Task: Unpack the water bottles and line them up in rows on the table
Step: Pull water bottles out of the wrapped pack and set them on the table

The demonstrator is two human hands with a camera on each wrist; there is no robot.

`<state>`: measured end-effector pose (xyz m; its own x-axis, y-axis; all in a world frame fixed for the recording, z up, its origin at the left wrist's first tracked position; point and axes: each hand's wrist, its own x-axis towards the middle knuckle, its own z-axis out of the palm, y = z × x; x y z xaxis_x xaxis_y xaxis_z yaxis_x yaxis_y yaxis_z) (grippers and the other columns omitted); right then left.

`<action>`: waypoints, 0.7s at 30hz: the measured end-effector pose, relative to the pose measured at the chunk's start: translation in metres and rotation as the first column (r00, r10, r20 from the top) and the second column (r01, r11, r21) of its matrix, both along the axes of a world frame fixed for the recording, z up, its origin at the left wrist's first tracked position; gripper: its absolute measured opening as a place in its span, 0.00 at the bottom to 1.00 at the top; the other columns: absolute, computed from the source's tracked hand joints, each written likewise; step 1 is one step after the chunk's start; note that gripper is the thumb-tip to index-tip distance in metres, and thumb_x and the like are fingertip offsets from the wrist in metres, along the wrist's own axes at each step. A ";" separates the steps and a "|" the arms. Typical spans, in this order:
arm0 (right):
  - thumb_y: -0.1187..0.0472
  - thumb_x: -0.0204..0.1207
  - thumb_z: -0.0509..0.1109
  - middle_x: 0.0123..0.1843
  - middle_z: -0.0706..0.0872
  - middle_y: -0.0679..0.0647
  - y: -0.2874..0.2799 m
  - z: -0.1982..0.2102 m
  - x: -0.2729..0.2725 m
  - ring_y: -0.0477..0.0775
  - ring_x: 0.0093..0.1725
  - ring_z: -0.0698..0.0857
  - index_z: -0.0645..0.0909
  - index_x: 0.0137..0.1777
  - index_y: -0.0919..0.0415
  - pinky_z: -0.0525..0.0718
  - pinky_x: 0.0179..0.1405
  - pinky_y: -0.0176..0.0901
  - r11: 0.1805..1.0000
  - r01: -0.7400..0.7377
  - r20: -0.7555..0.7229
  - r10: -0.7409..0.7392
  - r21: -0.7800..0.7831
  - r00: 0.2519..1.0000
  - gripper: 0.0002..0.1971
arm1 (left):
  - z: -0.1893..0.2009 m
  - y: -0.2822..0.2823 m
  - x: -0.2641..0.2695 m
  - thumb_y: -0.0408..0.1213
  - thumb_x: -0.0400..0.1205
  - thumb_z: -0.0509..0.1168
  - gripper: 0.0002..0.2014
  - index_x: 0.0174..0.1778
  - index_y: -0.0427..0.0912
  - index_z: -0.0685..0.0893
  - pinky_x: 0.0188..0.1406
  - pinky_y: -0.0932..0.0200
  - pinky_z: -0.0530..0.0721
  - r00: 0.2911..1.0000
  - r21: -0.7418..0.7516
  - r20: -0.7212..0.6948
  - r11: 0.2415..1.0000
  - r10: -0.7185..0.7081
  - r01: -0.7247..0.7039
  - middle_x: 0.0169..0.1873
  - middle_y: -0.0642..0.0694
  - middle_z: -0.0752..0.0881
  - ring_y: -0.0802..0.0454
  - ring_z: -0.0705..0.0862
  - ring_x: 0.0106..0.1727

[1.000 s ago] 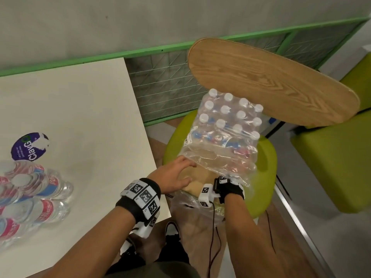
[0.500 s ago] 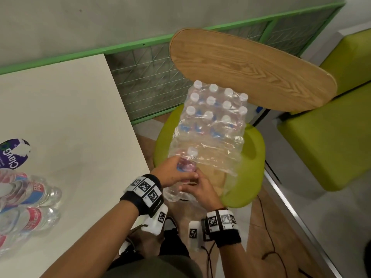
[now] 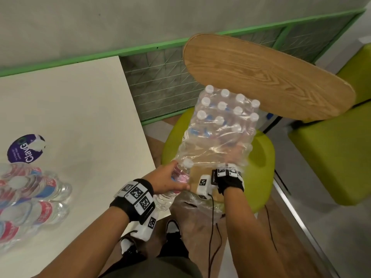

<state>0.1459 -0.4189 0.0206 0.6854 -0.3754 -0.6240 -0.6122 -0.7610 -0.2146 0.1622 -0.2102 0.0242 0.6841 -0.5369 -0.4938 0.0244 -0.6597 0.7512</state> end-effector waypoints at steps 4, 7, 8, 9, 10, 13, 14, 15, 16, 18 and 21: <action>0.59 0.78 0.64 0.65 0.84 0.60 0.010 -0.001 -0.047 0.59 0.61 0.84 0.82 0.62 0.56 0.83 0.54 0.42 0.999 0.003 -0.011 -0.002 0.047 1.000 0.14 | -0.001 0.002 0.002 0.52 0.69 0.76 0.34 0.68 0.47 0.70 0.58 0.63 0.77 0.999 0.044 0.005 0.998 -0.050 0.050 0.58 0.51 0.83 0.56 0.82 0.55; 0.62 0.78 0.69 0.62 0.83 0.60 0.018 -0.009 -0.049 0.47 0.44 0.89 0.77 0.70 0.62 0.85 0.34 0.32 0.795 0.343 0.152 -0.470 0.500 0.869 0.20 | 0.001 0.005 -0.001 0.49 0.70 0.76 0.32 0.67 0.47 0.69 0.54 0.65 0.77 0.997 0.035 0.016 0.997 -0.072 0.072 0.56 0.51 0.82 0.57 0.82 0.53; 0.58 0.75 0.72 0.57 0.87 0.60 0.020 -0.011 -0.049 0.47 0.41 0.89 0.83 0.61 0.63 0.87 0.38 0.34 0.727 0.398 0.148 -0.561 0.560 0.815 0.16 | 0.002 0.008 -0.003 0.47 0.70 0.76 0.32 0.67 0.49 0.69 0.55 0.65 0.78 0.998 0.015 0.007 0.998 -0.068 0.068 0.56 0.51 0.82 0.57 0.82 0.53; 0.54 0.71 0.76 0.51 0.90 0.58 0.025 -0.015 -0.050 0.51 0.41 0.89 0.87 0.51 0.59 0.89 0.46 0.42 0.730 0.385 0.172 -0.561 0.565 0.810 0.12 | 0.003 0.012 -0.005 0.46 0.70 0.76 0.32 0.67 0.50 0.68 0.55 0.64 0.79 0.998 -0.007 -0.010 0.998 -0.065 0.065 0.55 0.52 0.83 0.57 0.82 0.53; 0.53 0.67 0.79 0.46 0.91 0.55 0.030 -0.016 -0.055 0.53 0.43 0.89 0.86 0.46 0.55 0.88 0.51 0.50 0.731 0.359 0.160 -0.535 0.581 0.830 0.11 | 0.003 0.017 -0.008 0.45 0.70 0.77 0.32 0.67 0.51 0.68 0.55 0.64 0.79 0.997 -0.016 -0.028 0.998 -0.067 0.067 0.55 0.52 0.83 0.57 0.82 0.53; 0.57 0.65 0.80 0.46 0.89 0.49 0.047 -0.016 -0.076 0.48 0.45 0.88 0.80 0.54 0.55 0.86 0.45 0.45 0.755 0.158 0.106 -0.288 0.636 0.952 0.19 | 0.003 0.044 -0.017 0.47 0.69 0.77 0.33 0.65 0.51 0.68 0.48 0.64 0.77 0.996 0.035 -0.038 0.996 -0.084 0.085 0.55 0.51 0.82 0.54 0.81 0.52; 0.58 0.65 0.80 0.48 0.88 0.48 0.053 -0.014 -0.081 0.45 0.45 0.87 0.79 0.55 0.54 0.84 0.43 0.39 0.752 0.085 0.086 -0.185 0.653 0.979 0.20 | 0.003 0.057 -0.020 0.47 0.68 0.77 0.33 0.65 0.52 0.67 0.46 0.63 0.76 0.997 0.062 -0.032 0.995 -0.076 0.078 0.54 0.51 0.81 0.53 0.80 0.51; 0.59 0.64 0.81 0.49 0.88 0.46 0.060 -0.013 -0.082 0.43 0.46 0.87 0.78 0.55 0.52 0.83 0.43 0.35 0.746 0.018 0.072 -0.088 0.665 0.993 0.20 | 0.003 0.071 -0.024 0.48 0.68 0.77 0.33 0.64 0.52 0.67 0.47 0.61 0.77 0.998 0.083 -0.023 0.995 -0.051 0.052 0.54 0.51 0.81 0.51 0.80 0.51; 0.60 0.64 0.81 0.49 0.88 0.45 0.069 -0.010 -0.080 0.41 0.47 0.86 0.78 0.54 0.50 0.83 0.43 0.32 0.743 -0.039 0.066 -0.006 0.668 0.998 0.21 | 0.002 0.087 -0.029 0.48 0.68 0.77 0.32 0.63 0.53 0.67 0.49 0.57 0.79 1.000 0.097 -0.013 0.995 -0.010 0.011 0.54 0.51 0.81 0.50 0.80 0.52; 0.62 0.61 0.82 0.50 0.88 0.45 0.092 -0.007 -0.070 0.42 0.49 0.87 0.78 0.53 0.48 0.85 0.52 0.38 0.739 -0.132 0.086 0.100 0.660 0.991 0.23 | 0.000 0.121 -0.039 0.48 0.68 0.76 0.30 0.60 0.56 0.67 0.55 0.53 0.80 0.995 0.106 0.019 0.989 0.100 -0.101 0.55 0.52 0.81 0.51 0.80 0.54; 0.58 0.54 0.85 0.52 0.88 0.45 0.134 -0.015 -0.045 0.47 0.52 0.87 0.78 0.53 0.48 0.84 0.59 0.49 0.717 -0.215 0.156 0.149 0.664 0.976 0.27 | -0.004 0.167 -0.056 0.43 0.69 0.77 0.28 0.59 0.57 0.70 0.58 0.63 0.74 0.954 0.045 0.121 0.958 0.275 -0.282 0.58 0.53 0.76 0.55 0.77 0.57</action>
